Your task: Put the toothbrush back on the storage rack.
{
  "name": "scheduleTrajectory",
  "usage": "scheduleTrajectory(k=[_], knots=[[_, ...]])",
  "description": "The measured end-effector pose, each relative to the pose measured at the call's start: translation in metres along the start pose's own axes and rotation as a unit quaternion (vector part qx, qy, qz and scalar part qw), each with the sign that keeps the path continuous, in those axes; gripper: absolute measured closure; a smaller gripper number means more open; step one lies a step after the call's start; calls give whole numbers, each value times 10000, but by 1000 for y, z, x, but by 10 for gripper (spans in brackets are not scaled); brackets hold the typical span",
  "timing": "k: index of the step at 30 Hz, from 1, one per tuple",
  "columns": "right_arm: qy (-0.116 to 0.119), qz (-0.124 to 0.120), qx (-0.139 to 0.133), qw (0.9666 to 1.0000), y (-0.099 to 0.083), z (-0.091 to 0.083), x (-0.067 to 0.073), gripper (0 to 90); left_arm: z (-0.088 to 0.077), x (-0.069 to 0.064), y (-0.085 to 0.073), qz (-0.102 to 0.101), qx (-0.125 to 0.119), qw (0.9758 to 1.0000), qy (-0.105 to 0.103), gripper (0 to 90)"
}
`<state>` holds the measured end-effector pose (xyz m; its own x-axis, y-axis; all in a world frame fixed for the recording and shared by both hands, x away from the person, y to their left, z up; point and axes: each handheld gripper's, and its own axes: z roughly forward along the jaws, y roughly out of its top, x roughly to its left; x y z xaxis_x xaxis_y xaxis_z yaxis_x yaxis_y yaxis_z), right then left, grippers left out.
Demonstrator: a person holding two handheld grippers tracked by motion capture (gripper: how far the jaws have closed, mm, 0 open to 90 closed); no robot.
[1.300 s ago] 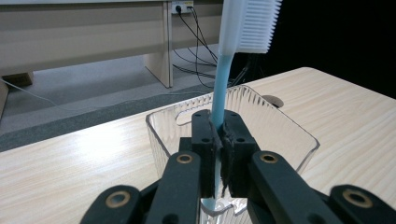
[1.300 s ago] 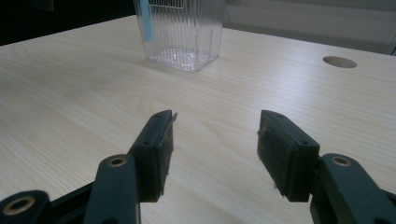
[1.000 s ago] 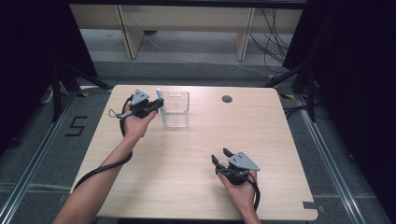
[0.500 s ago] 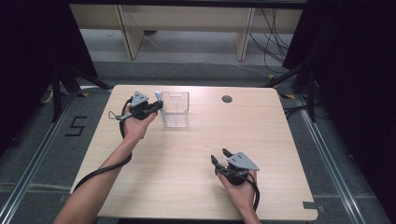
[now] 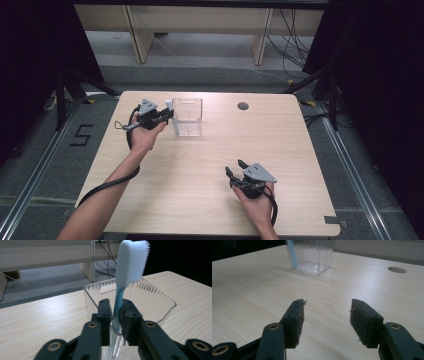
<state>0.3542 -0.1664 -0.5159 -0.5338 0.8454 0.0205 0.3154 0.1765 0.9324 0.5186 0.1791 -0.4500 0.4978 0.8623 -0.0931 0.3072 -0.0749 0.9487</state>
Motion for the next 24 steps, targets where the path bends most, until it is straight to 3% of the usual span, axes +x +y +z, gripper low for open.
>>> scheduleTrajectory(k=[1, 2, 7, 8, 9, 11, 24], knots=[[0, 0, 0, 10000, 0, 0, 0, 456, -1, 0, 0, -7, -18, 10000, 10, 713], [6, -30, -57, 10000, 0, 1, -1, 456, -3, 0, -1, -7, -41, 10000, 0, 647], [-31, -68, -74, 9999, 0, 0, -1, 455, -8, -1, -4, 82, -99, 9999, 0, 508], [-6, 101, -44, 9999, 0, 0, 1, 454, -10, -1, -5, 99, -113, 9999, -9, 508], [-33, -68, -70, 9999, 0, 0, -1, 454, -13, -2, -5, 103, -151, 9998, -10, 468], [24, 5, -54, 10000, 0, 1, 0, 454, -14, -3, -6, 97, -166, 9998, -24, 438], [17, -43, -55, 10000, 0, 1, -1, 454, -30, -4, -11, 129, -24, 9999, -30, 361]])
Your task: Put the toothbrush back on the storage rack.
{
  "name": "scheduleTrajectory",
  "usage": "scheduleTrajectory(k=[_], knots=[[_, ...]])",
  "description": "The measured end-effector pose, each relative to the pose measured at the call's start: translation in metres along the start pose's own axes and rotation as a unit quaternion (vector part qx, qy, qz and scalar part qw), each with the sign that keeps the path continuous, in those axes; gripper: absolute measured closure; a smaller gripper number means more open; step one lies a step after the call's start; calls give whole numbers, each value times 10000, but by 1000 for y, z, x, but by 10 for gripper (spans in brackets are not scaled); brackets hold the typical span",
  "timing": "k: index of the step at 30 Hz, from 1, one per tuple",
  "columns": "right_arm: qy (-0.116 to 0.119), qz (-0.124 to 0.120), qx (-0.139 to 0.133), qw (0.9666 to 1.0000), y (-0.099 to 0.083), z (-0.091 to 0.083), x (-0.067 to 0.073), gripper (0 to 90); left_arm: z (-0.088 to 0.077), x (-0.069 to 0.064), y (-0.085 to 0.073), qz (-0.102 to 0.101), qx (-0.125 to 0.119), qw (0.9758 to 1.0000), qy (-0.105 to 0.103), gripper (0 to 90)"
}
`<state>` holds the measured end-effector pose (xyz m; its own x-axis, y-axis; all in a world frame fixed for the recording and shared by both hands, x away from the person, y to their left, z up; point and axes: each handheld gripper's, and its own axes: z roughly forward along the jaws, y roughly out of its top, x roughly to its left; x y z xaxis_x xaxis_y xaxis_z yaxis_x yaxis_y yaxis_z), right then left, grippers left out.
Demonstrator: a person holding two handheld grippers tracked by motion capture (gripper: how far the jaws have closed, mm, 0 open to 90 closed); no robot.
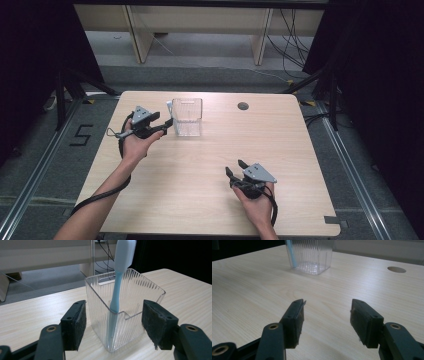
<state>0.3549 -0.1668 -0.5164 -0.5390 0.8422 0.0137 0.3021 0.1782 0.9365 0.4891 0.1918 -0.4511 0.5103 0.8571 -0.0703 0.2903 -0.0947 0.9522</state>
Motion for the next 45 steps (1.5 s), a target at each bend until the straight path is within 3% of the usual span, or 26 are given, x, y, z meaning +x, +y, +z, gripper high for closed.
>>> scheduleTrajectory(k=[3, 6, 7, 10, 20, 26, 34, 37, 45], knots=[[-37, 137, 40, 9999, 0, -2, 2, 454, -7, -1, -2, 12, 27, 10000, -8, 359], [-81, 87, 80, 9999, 0, -2, 1, 454, -11, -1, -2, -1, 19, 10000, -10, 357], [-90, -75, 34, 9999, 1, -2, -1, 453, -15, -2, -3, 29, 20, 10000, -17, 355], [-76, 109, 66, 9999, 1, -2, 2, 453, -21, -4, -6, 52, 50, 10000, -39, 354], [-60, 12, 60, 10000, 1, -2, 0, 453, -38, -5, -14, 106, 42, 9999, -20, 352], [-127, 147, 44, 9998, 1, -3, 2, 452, -50, -7, -19, 134, -12, 9999, -55, 351], [-125, 179, 51, 9997, 1, -3, 3, 452, -68, -10, -34, 73, -15, 9999, -96, 346], [-96, 54, 5, 9999, 1, -3, 0, 452, -72, -10, -39, 82, 3, 9999, -96, 345], [-87, 48, -41, 9999, 1, -2, 0, 452, -83, -11, -54, 63, -28, 9999, -100, 346]])
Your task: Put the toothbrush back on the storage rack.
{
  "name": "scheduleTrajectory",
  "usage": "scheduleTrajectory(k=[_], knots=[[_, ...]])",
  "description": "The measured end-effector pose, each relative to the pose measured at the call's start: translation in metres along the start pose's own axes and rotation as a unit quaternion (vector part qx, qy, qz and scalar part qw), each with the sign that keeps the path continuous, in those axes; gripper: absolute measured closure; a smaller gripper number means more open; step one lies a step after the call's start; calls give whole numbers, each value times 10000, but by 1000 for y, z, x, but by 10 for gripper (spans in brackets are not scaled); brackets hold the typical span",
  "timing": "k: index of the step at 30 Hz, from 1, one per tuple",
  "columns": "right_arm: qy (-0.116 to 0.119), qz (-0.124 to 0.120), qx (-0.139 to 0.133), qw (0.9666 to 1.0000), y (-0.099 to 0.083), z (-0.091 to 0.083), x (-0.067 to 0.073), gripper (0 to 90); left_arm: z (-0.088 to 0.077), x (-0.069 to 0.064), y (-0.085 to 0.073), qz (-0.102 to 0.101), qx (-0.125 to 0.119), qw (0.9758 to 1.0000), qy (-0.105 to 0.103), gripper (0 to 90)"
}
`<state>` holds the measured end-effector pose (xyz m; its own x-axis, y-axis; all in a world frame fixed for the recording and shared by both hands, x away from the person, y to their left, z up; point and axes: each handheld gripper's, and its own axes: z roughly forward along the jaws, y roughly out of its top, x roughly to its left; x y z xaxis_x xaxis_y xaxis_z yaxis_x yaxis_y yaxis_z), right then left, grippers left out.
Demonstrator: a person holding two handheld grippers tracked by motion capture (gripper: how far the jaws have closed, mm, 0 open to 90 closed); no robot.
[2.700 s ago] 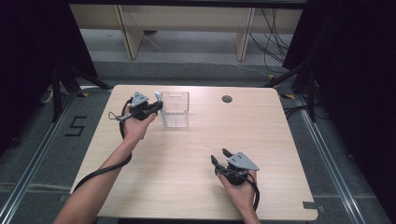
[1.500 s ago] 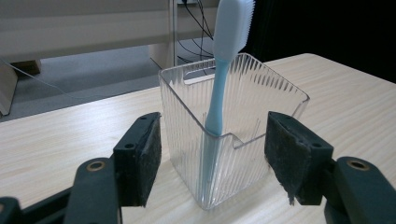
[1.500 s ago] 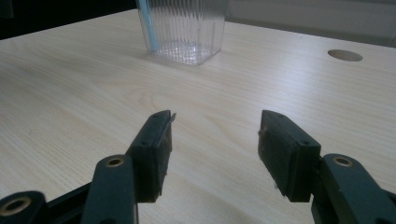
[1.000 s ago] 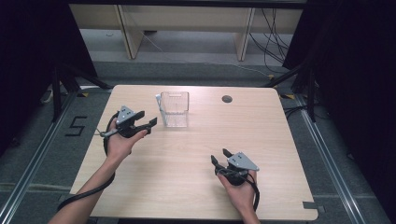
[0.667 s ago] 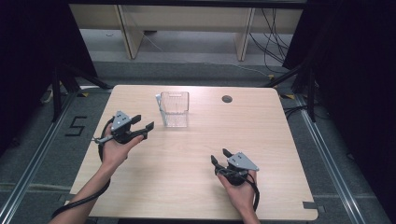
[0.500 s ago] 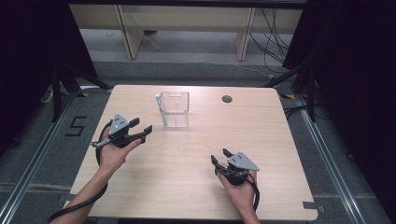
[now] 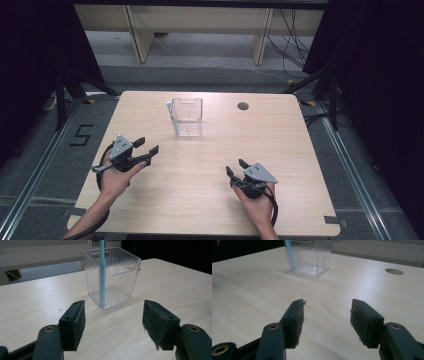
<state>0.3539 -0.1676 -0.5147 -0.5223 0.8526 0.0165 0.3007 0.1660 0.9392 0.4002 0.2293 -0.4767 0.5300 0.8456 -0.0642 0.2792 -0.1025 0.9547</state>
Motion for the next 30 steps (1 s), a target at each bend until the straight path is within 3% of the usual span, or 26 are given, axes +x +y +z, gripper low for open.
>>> scheduleTrajectory(k=[15, 26, 30], knots=[[4, 2, -5, 10000, 0, 0, 0, 451, -19, 2, -36, -113, -12, 9999, -12, 342], [-42, -42, 90, 9999, 0, -2, 1, 451, -25, 4, -52, -244, -120, 9996, 13, 340], [-63, -63, 55, 9999, 0, -1, 2, 450, -23, 4, -56, -187, -181, 9997, 8, 338]])
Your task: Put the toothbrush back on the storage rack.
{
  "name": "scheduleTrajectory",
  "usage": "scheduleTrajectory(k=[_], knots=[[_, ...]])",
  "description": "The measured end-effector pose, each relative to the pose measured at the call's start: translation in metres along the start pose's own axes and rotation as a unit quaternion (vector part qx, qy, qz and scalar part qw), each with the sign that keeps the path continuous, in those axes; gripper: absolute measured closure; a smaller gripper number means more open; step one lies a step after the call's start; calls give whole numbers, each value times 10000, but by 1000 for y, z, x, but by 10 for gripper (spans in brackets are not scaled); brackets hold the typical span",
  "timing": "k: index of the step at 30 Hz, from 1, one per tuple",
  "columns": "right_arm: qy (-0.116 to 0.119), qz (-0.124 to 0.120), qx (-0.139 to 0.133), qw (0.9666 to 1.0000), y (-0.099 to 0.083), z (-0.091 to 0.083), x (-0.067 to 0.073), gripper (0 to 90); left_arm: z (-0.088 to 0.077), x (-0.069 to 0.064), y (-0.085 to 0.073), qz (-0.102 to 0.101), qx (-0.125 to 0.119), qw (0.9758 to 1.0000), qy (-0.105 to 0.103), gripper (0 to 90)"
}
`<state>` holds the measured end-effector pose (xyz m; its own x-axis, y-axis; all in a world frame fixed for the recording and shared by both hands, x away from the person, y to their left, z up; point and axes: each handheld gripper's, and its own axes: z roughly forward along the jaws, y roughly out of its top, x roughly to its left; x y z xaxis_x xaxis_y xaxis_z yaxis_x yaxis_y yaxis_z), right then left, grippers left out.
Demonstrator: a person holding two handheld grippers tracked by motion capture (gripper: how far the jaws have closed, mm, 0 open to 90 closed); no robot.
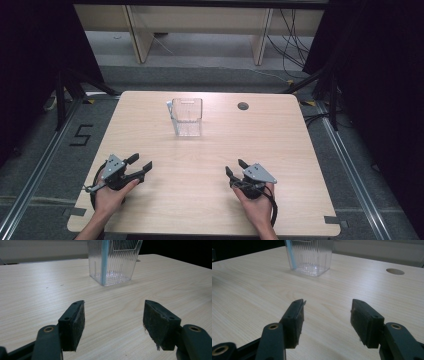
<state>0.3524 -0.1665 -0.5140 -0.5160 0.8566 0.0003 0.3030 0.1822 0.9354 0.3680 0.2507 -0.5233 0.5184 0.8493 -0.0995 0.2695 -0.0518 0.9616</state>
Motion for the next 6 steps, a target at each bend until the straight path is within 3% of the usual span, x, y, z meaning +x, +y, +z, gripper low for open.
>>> scheduleTrajectory(k=[6], knots=[[22, -16, -26, 10000, 0, 2, 1, 450, -2, 1, 0, -2, 15, 10000, -7, 337]])
